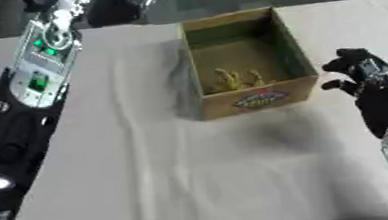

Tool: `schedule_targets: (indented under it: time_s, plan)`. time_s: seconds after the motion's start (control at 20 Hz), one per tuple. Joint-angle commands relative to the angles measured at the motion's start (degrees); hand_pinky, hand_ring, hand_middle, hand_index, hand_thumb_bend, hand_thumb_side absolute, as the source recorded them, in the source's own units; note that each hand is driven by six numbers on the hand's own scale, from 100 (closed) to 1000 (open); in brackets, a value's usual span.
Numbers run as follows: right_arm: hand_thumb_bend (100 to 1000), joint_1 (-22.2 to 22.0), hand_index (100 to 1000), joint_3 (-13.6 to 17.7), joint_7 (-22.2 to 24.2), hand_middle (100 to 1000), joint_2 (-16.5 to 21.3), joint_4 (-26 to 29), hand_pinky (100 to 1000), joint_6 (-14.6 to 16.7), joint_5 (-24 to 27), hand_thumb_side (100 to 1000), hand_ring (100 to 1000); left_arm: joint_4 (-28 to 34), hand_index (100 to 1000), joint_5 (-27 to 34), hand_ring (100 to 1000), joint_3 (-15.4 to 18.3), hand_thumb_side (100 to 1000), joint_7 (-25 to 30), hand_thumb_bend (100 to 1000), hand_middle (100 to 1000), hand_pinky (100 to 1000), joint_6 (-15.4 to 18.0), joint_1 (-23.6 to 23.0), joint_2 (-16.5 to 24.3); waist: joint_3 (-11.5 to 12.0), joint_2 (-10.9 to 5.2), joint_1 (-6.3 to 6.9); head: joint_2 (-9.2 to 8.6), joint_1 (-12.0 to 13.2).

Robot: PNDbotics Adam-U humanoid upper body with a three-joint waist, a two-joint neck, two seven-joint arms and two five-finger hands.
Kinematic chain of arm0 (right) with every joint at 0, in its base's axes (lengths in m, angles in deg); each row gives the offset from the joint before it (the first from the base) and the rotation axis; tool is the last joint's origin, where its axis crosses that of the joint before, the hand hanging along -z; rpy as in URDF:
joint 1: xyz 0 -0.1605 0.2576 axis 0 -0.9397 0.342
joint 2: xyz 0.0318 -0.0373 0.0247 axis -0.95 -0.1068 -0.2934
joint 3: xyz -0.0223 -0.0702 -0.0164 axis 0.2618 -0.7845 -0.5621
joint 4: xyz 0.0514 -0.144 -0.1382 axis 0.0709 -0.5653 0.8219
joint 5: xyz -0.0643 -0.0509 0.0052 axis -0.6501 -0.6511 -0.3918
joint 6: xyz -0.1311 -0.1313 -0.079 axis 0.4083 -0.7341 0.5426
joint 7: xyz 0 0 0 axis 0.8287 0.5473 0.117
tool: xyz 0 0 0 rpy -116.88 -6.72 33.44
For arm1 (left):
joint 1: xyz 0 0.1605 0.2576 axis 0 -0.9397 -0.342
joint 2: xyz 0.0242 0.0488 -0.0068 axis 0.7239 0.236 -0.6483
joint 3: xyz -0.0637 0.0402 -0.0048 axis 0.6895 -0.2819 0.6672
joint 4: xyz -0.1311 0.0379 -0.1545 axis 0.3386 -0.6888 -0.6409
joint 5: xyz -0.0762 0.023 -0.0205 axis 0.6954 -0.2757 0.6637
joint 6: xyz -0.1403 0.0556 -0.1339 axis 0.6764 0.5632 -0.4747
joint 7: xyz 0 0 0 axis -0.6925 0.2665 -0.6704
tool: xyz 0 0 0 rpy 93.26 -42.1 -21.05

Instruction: Pick up objects on the table and place them in the box.

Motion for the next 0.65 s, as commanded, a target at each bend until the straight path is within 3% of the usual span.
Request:
schedule_targets:
  time_s: [0.05, 0.65]
  plan:
    - [100, 0.4, 746, 0.5, -0.3, 611, 1.3, 0.8, 572, 0.1, 0.6, 607, 756, 4.4, 665, 6.7, 575, 2.6, 388, -4.0, 274, 559, 566, -0.1, -2.7, 0.9, 0.3, -1.14, -0.08, 0.50, -0.1]
    - [100, 0.2, 746, 1.0, -0.6, 611, 1.4, 1.4, 573, 0.3, 0.8, 604, 757, 10.1, 643, 18.8, 546, 5.9, 455, -16.3, 242, 530, 531, 2.9, -17.2, -4.4, 1.4, -0.97, -0.03, 0.91, -0.6]
